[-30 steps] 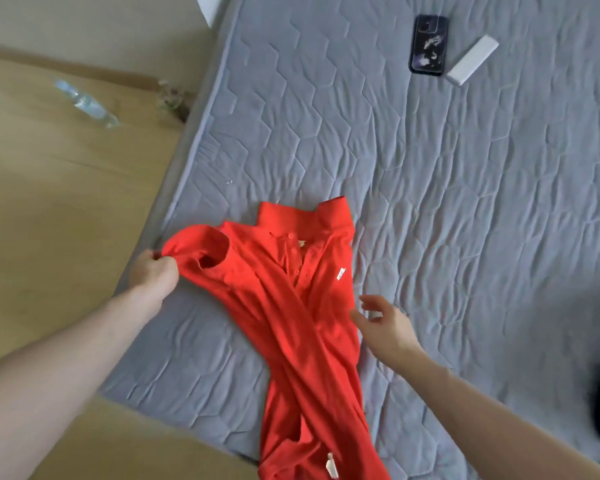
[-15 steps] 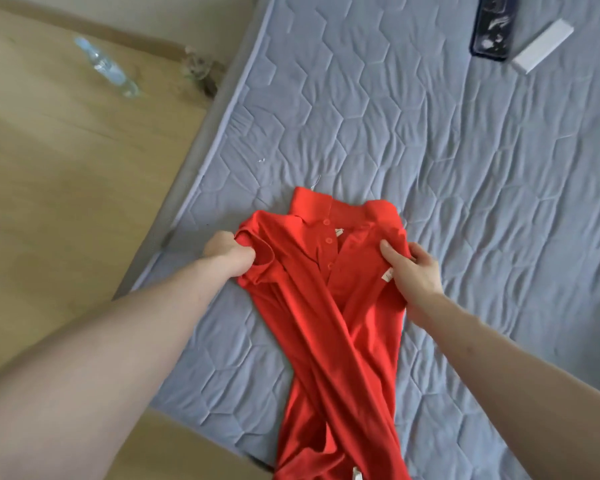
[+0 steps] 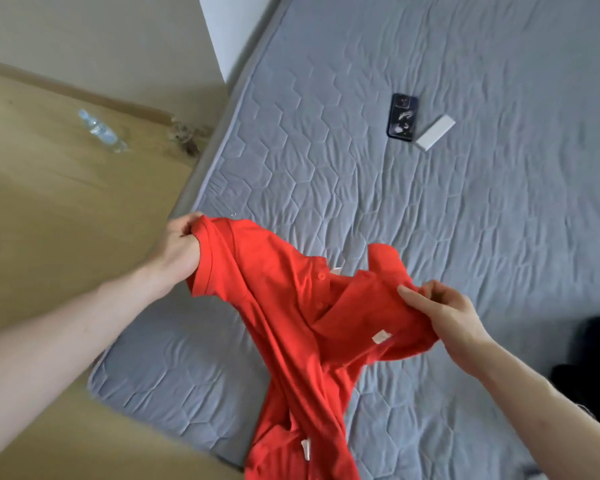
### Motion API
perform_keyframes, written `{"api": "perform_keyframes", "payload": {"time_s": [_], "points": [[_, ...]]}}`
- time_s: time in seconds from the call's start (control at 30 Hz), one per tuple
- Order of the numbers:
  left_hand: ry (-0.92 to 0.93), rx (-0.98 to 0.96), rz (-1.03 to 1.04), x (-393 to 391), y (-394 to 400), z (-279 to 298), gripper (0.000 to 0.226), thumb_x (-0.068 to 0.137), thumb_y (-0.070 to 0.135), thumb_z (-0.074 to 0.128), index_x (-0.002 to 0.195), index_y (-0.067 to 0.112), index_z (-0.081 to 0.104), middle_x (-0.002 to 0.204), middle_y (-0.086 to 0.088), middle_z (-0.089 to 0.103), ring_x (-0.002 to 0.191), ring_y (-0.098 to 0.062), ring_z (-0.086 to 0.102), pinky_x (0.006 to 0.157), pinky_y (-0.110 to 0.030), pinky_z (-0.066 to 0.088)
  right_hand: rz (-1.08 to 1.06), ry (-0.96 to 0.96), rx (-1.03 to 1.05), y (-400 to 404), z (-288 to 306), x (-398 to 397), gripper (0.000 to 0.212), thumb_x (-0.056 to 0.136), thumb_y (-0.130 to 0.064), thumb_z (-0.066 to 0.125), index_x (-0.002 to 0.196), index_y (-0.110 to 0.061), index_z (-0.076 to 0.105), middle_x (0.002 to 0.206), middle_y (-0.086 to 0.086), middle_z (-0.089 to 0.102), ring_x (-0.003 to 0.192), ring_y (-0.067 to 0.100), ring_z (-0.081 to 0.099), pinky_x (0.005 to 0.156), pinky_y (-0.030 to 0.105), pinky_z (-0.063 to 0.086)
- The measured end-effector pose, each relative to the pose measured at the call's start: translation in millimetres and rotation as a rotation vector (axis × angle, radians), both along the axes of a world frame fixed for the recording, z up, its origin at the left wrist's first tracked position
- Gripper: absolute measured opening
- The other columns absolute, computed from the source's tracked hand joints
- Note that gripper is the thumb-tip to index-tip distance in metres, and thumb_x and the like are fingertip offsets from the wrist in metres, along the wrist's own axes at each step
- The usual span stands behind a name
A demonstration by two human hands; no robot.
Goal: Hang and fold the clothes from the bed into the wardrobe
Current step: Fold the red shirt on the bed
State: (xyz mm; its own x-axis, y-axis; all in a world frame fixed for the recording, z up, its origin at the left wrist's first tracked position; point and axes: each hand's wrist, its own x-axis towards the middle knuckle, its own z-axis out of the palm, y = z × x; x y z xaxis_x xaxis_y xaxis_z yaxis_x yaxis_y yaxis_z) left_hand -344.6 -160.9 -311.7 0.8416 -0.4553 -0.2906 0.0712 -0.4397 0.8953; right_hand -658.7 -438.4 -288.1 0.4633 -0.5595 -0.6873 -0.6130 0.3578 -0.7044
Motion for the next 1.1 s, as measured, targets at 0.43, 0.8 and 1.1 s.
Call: {"api": "perform_keyframes", "payload": {"time_s": [0.43, 0.8, 1.1], "points": [[0.251, -0.063, -0.327, -71.8, 44.3, 212.0, 0.014, 0.064, 0.031, 0.060, 0.075, 0.023, 0.060, 0.066, 0.014, 0.052, 0.061, 0.000, 0.048, 0.060, -0.013, 0.042, 0.842, 0.469, -0.416, -14.5, 162.8, -89.8, 0.024, 0.070, -0.055, 0.088, 0.087, -0.040, 0.081, 0.062, -0.010, 0.071, 0.060, 0.007, 0.067, 0.060, 0.024, 0.050], [0.279, 0.234, -0.459, -109.6, 120.7, 263.7, 0.037, 0.052, 0.033, 0.082, 0.068, 0.019, 0.052, 0.065, 0.005, 0.041, 0.058, -0.007, 0.040, 0.051, -0.018, 0.029, 0.612, 0.403, -0.034, -29.0, 234.3, -221.0, 0.016, 0.082, -0.031, 0.084, 0.087, -0.017, 0.080, 0.071, 0.010, 0.070, 0.061, 0.018, 0.055, 0.059, 0.024, 0.036], [0.048, 0.203, -0.181, -73.5, 34.7, 191.6, 0.041, 0.085, -0.003, 0.075, 0.067, 0.023, 0.051, 0.067, 0.001, 0.045, 0.062, -0.011, 0.042, 0.058, -0.025, 0.034, -0.077, 0.274, -0.395, -44.9, 152.2, -194.2, 0.009, 0.090, -0.027, 0.076, 0.087, -0.019, 0.072, 0.062, -0.008, 0.065, 0.056, 0.019, 0.055, 0.054, 0.025, 0.043]]}}
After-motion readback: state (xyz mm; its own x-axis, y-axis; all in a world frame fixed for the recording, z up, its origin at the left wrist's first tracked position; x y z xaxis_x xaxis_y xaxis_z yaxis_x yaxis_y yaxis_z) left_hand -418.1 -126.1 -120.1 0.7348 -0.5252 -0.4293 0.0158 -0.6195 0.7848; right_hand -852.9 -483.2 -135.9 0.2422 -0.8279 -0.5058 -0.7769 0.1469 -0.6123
